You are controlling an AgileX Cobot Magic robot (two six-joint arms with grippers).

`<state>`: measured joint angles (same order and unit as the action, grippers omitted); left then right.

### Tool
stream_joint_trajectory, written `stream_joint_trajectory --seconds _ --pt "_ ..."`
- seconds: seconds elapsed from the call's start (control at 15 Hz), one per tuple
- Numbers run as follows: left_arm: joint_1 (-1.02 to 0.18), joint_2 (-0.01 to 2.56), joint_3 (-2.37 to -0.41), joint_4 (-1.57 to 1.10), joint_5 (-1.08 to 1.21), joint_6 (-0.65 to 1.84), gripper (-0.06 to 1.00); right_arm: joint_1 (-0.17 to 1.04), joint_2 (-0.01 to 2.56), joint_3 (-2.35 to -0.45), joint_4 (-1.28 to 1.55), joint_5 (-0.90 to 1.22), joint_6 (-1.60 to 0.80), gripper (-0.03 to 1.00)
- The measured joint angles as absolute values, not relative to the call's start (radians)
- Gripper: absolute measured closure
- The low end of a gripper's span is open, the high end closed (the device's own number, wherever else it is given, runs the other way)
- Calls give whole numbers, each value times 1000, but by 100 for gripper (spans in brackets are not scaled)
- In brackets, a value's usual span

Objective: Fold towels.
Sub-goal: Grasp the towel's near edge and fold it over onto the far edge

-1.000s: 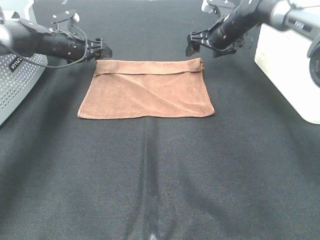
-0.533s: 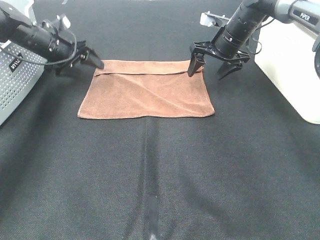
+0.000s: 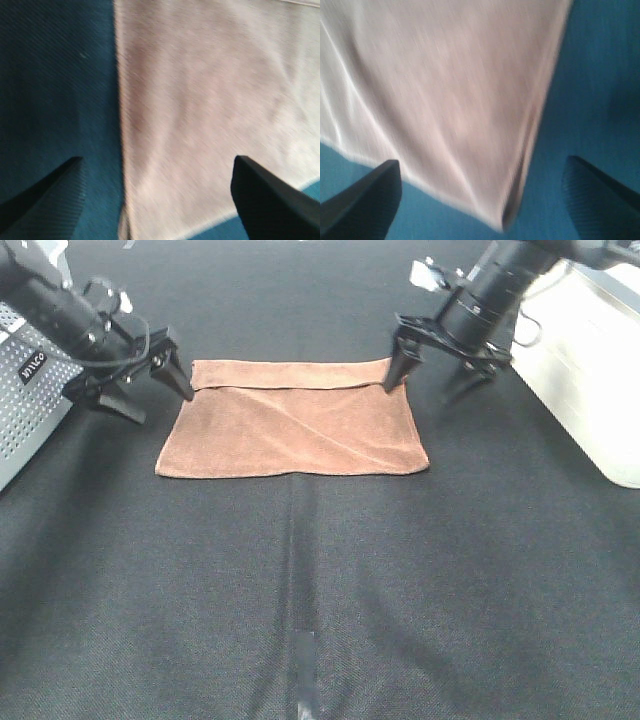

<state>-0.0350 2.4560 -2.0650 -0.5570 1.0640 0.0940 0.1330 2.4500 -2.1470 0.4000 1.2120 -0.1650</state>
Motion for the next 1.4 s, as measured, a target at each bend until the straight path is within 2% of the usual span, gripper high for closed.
stream_joint_trajectory --seconds 0.27,0.4,1.07,1.27,1.4 --pt "-36 2337 -1742 -552 889 112 19 115 2361 -1895 513 1153 -249 16" --pt "-36 2317 -1652 -602 799 159 19 115 2359 -1826 552 1104 -288 16" --pt "-84 2336 -1641 -677 700 213 19 115 2395 -1803 558 973 -300 17" --pt "-84 2359 -1649 -755 707 220 23 118 2410 -1806 607 967 -300 25" --pt "-91 2369 -1651 -780 727 224 37 127 2423 -1806 621 960 -299 40"
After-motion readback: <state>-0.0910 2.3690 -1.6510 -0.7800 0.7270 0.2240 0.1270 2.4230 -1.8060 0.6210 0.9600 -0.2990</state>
